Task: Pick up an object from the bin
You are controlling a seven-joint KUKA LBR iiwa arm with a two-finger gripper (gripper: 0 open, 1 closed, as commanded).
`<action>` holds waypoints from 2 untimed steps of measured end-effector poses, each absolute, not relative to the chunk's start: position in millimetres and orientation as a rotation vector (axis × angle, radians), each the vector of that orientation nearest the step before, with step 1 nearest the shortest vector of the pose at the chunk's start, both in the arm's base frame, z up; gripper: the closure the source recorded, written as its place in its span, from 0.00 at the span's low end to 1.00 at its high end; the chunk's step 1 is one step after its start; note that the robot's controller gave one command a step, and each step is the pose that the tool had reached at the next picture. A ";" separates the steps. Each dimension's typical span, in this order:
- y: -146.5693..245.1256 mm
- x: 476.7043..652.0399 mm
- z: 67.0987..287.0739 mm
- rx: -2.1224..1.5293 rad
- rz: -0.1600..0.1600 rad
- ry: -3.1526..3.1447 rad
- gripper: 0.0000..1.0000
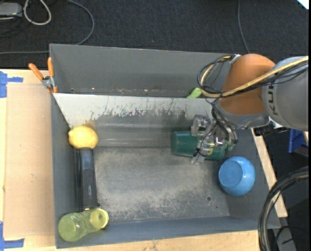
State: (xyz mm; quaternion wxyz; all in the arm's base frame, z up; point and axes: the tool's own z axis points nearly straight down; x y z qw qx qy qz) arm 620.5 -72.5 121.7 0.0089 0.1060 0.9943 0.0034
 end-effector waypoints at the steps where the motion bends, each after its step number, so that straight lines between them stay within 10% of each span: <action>1: -62.7 622.1 69.5 0.194 0.010 3.124 0.00; 2: -67.8 617.6 69.4 0.431 0.010 3.089 1.00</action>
Offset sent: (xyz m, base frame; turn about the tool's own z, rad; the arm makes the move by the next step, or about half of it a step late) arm -0.0029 0.0050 -0.0517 0.0662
